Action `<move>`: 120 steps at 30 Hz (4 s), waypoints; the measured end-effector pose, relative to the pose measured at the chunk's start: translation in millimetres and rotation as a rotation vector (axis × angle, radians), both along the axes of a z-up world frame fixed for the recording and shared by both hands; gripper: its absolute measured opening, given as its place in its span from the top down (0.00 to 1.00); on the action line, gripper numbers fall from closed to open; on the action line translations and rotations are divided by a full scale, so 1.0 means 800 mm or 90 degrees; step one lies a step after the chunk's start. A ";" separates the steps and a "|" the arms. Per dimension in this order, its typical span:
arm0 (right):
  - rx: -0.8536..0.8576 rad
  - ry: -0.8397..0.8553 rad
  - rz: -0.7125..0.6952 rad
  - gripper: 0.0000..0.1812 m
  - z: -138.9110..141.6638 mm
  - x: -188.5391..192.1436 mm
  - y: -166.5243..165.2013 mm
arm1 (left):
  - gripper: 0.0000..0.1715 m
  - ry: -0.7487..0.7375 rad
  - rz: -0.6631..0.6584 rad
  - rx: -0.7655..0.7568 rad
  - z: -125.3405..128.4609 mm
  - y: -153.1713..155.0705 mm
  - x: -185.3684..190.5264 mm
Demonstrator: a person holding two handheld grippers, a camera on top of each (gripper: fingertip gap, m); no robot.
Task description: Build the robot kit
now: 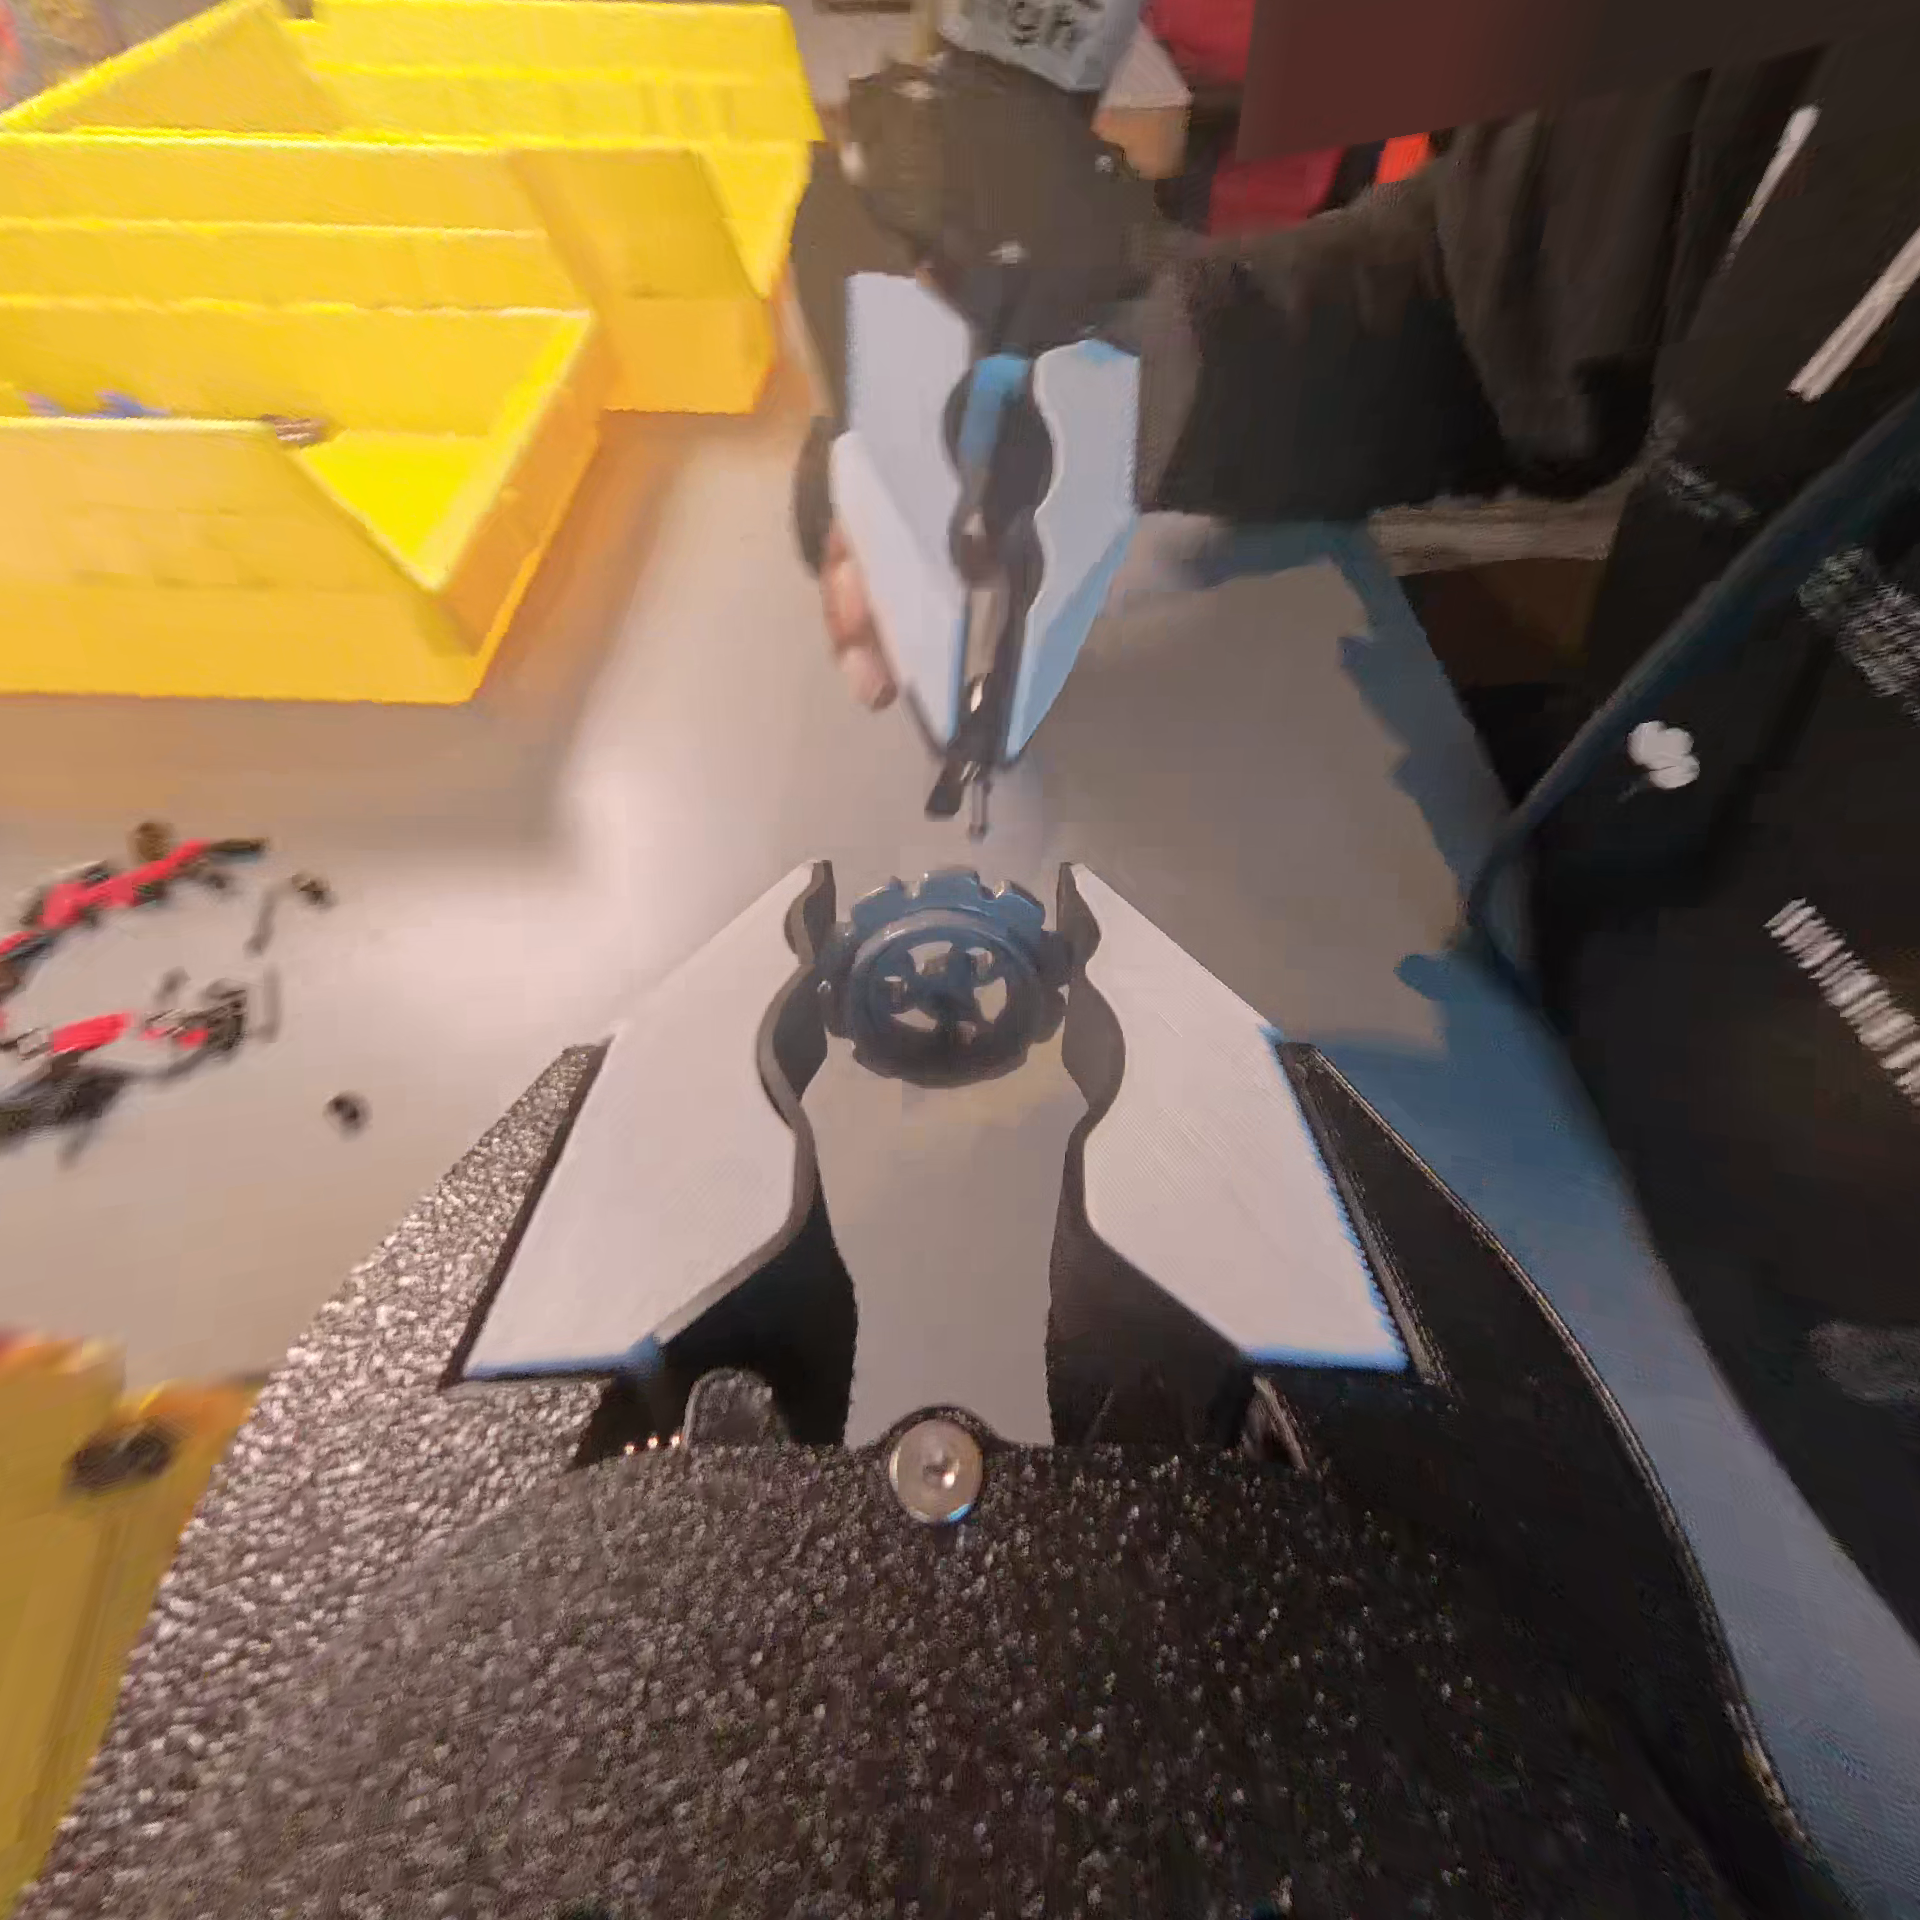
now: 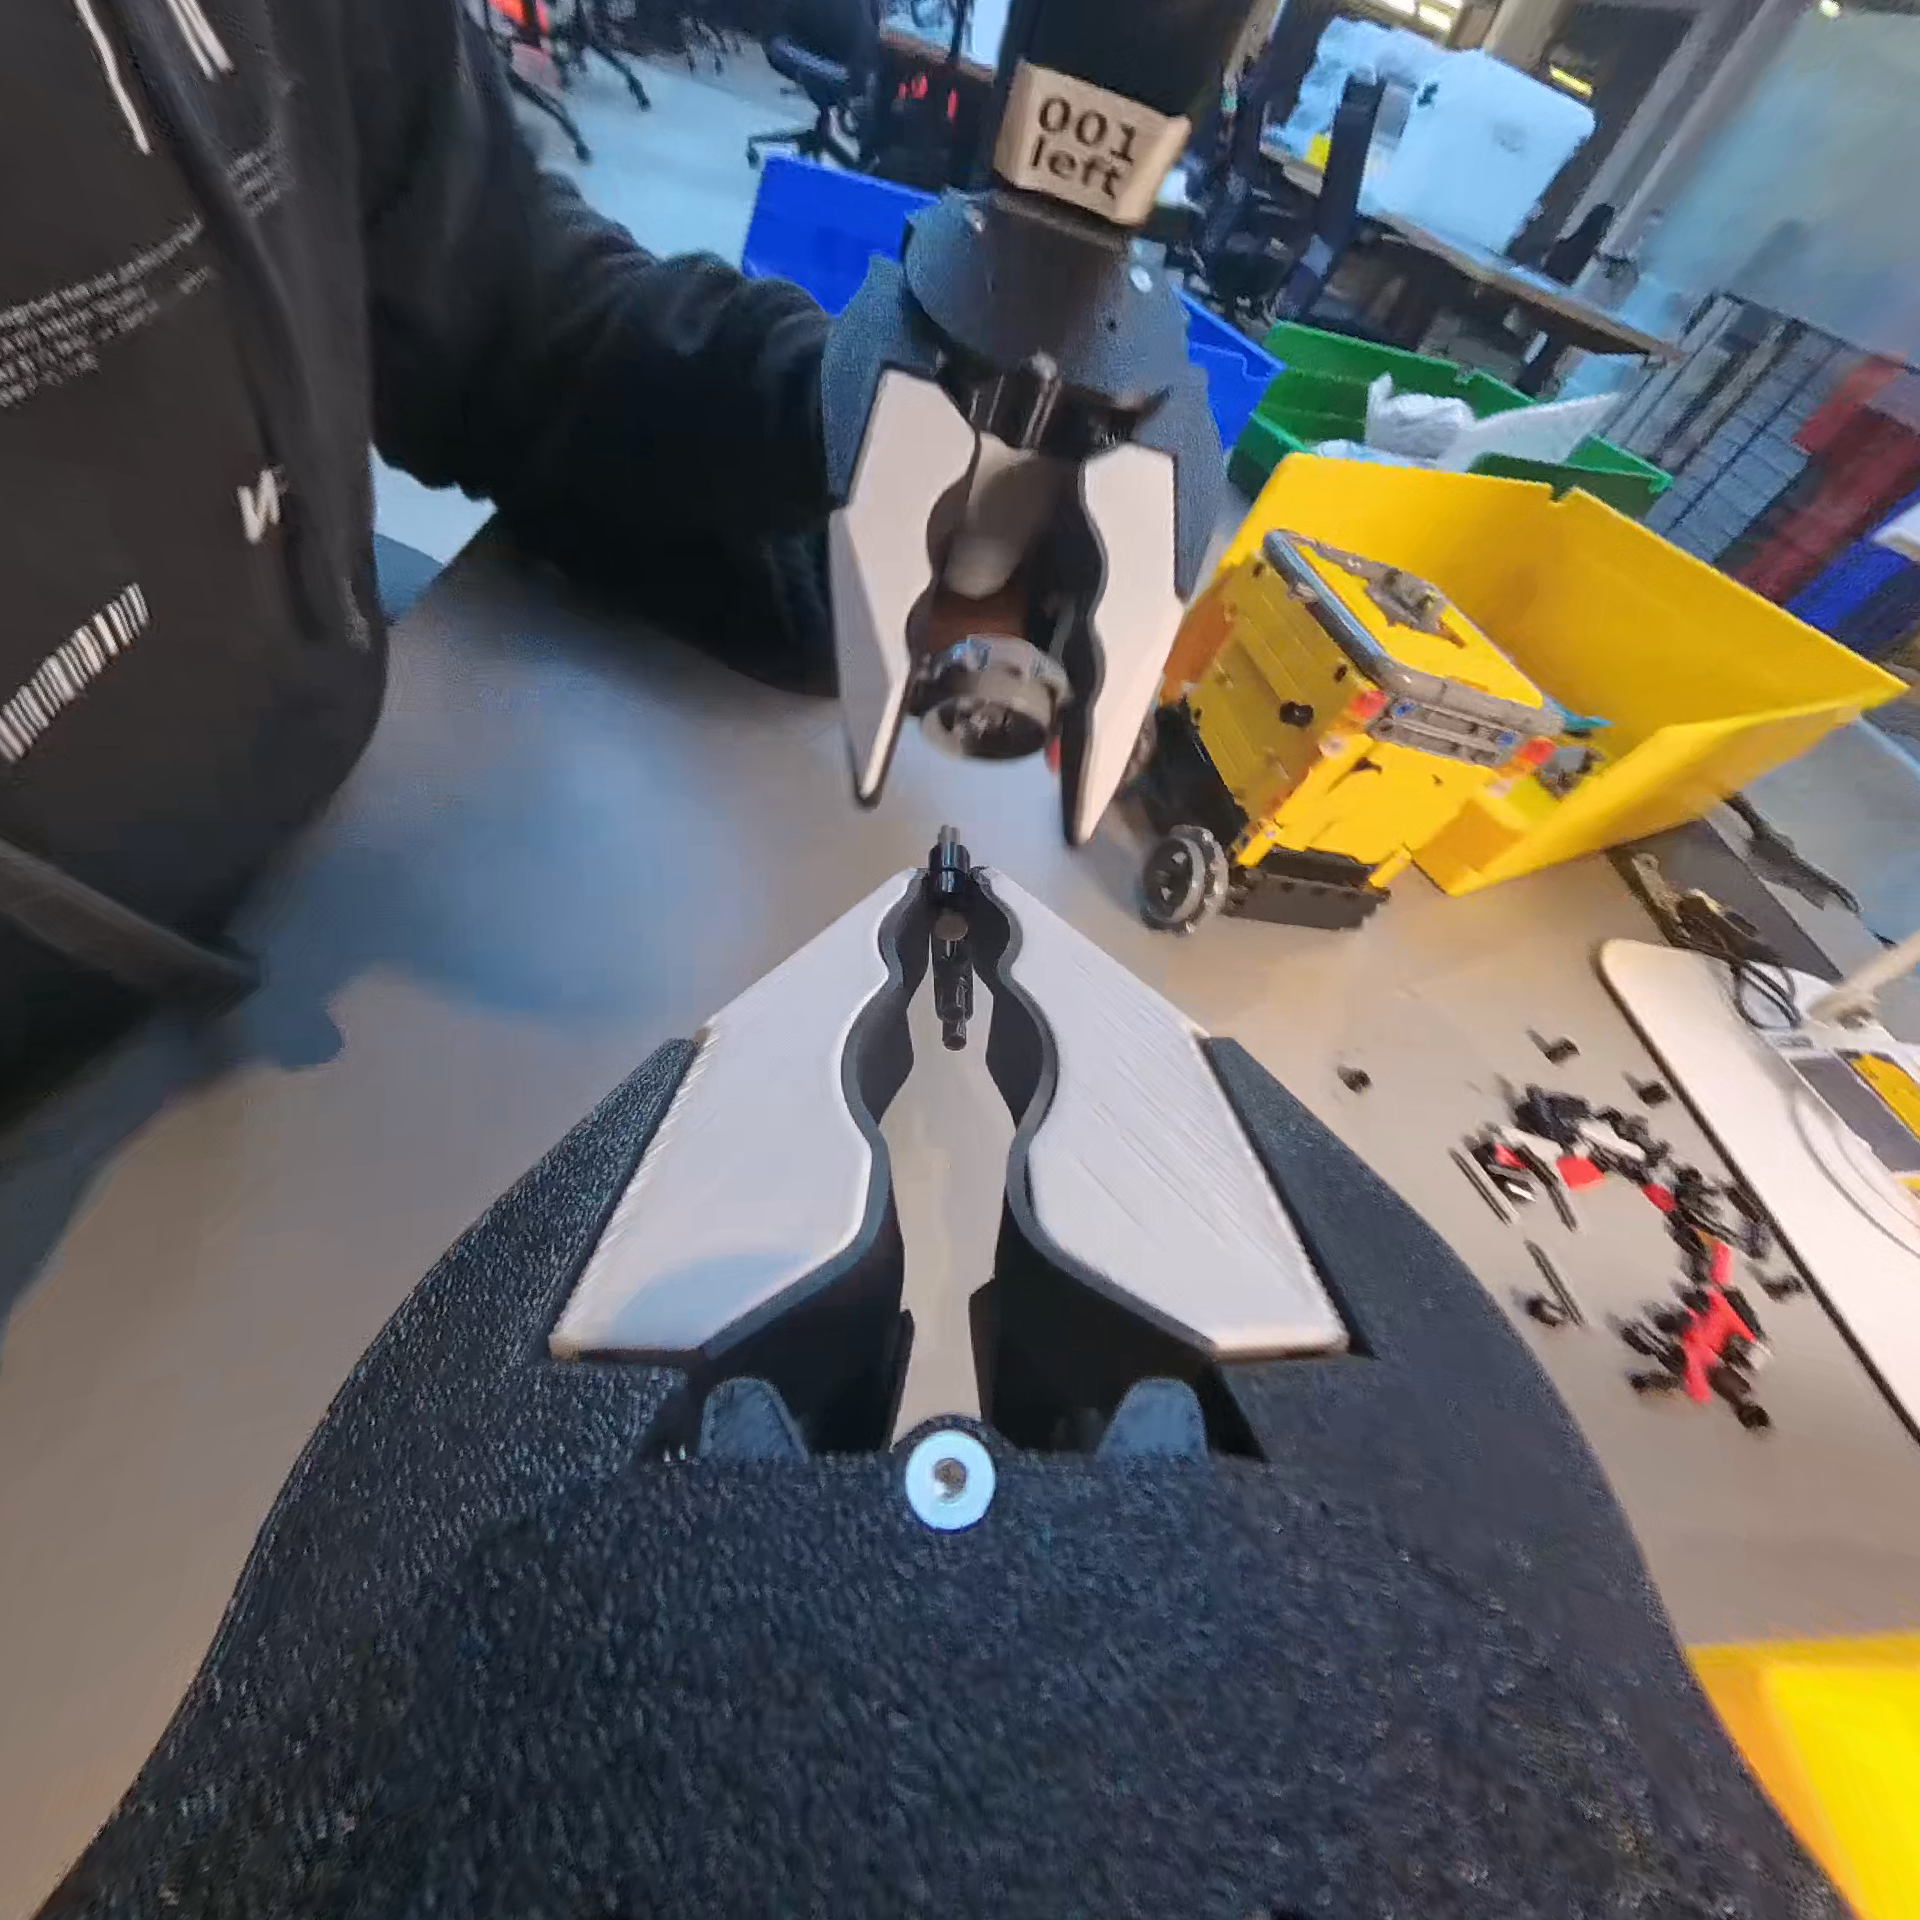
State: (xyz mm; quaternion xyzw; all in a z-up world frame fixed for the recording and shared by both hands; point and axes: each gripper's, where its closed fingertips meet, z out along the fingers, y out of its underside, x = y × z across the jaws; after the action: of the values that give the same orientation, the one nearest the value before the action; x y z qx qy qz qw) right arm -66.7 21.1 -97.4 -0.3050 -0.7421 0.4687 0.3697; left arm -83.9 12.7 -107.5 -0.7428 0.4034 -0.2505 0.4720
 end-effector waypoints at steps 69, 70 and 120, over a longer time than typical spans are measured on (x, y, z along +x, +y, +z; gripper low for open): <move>0.079 -0.381 -0.081 0.98 -0.094 0.023 -0.013 | 0.93 0.217 -0.025 -0.063 -0.104 -0.010 0.040; 0.079 -0.380 -0.081 0.98 -0.094 0.023 -0.013 | 0.91 0.214 -0.026 -0.059 -0.102 -0.011 0.041; 0.247 -0.484 -0.062 0.97 -0.107 0.029 -0.012 | 0.97 0.172 -0.032 -0.100 -0.103 -0.011 0.048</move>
State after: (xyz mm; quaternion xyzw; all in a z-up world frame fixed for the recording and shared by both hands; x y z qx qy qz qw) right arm -43.4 11.1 -183.3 -0.4154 -0.8846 0.1566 0.1425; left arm -45.4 3.8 -190.3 -0.7939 0.4612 -0.1907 0.3473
